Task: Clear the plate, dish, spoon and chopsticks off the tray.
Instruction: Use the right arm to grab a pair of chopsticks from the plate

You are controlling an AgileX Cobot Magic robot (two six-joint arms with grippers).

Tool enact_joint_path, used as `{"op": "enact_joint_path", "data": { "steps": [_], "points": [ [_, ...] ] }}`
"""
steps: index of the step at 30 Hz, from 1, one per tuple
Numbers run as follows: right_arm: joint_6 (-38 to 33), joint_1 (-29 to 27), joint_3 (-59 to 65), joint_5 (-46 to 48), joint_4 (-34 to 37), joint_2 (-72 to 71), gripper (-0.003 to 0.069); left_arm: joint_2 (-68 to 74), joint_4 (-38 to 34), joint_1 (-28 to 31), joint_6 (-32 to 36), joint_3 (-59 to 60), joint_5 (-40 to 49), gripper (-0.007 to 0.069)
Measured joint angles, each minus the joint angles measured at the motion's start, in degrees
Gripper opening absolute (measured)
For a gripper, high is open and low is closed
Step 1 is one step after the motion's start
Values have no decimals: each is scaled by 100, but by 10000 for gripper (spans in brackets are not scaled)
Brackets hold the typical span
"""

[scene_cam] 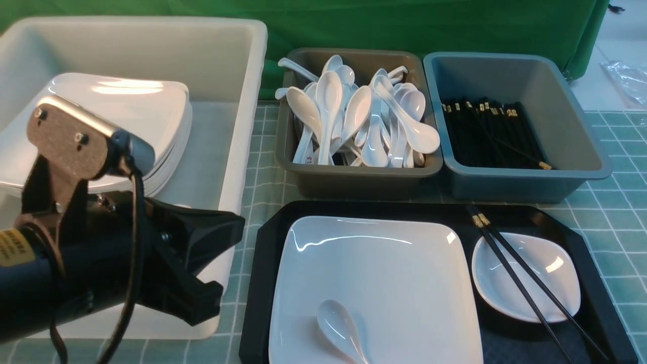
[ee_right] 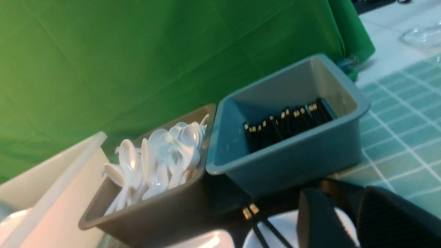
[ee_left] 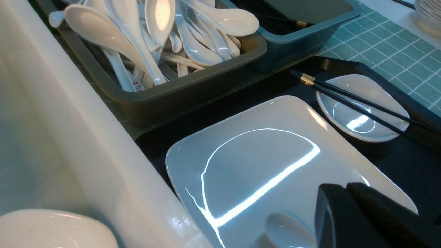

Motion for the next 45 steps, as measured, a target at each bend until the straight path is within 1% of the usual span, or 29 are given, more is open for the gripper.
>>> {"op": "enact_joint_path", "data": {
  "steps": [2, 3, 4, 5, 6, 7, 8, 13, 15, 17, 20, 21, 24, 25, 26, 28, 29, 31, 35, 41, 45],
  "points": [
    [-347, 83, -690, 729, 5, 600, 195, 0, 0, 0, 0, 0, 59, 13],
    [-652, 138, -1065, 1053, 5, 979, 194, 0, 0, 0, 0, 0, 67, 13],
    [-1149, 217, -1637, 1523, 5, 1597, 194, 0, 0, 0, 0, 0, 67, 13],
    [-1488, 294, -2150, 1881, 5, 2074, 194, 0, 0, 0, 0, 0, 67, 13],
    [-1739, 328, -2400, 2180, 5, 2473, 195, 0, 0, 0, 0, 0, 72, 13],
    [-1792, 348, -2570, 2251, 5, 2574, 195, 0, 0, 0, 0, 0, 71, 13],
    [-2206, 404, -3203, 2913, 5, 3482, 195, -28, -27, 0, 0, 0, 127, 13],
    [-2658, 436, -4620, 4292, 5, 5565, 199, -283, -201, 0, 14, 0, 377, 13],
    [-2802, 446, -4996, 4555, 5, 6187, 211, -428, -221, 0, 87, 0, 437, 13],
    [-2968, 457, -5281, 4656, 1, 6846, 240, -584, -221, 0, 208, 0, 452, 13],
    [-3187, 590, -5582, 4650, -17, 7659, 311, -781, -221, 0, 269, 0, 476, 13],
    [-3207, 604, -5594, 4650, -17, 7703, 316, -813, -221, 0, 283, 0, 476, 13],
    [-3426, 885, -5746, 4606, -11, 8438, 397, -886, -221, 0, 302, 0, 489, 13],
    [-3433, 898, -5746, 4606, -11, 8438, 401, -886, -221, 0, 302, 0, 491, 13],
    [-3514, 965, -5752, 4504, -6, 8660, 431, -886, -221, 0, 302, 0, 496, 13],
    [-3557, 986, -5752, 4366, -6, 8885, 458, -886, -221, 0, 302, 0, 500, 13],
    [-3558, 987, -5771, 4231, -54, 9081, 494, -886, -221, 0, 302, 0, 500, 13],
    [-3558, 987, -5796, 4104, -112, 9257, 521, -886, -221, 0, 302, 0, 508, 13],
    [-3558, 987, -5808, 3839, -196, 9524, 535, -886, -216, 0, 302, 0, 522, 13],
    [-3565, 987, -5808, 3438, -419, 9844, 536, -886, -216, 0, 337, 0, 522, 13],
    [-3582, 987, -5808, 3380, -483, 9995, 516, -886, -216, 0, 365, 0, 528, 13]
  ]
}}
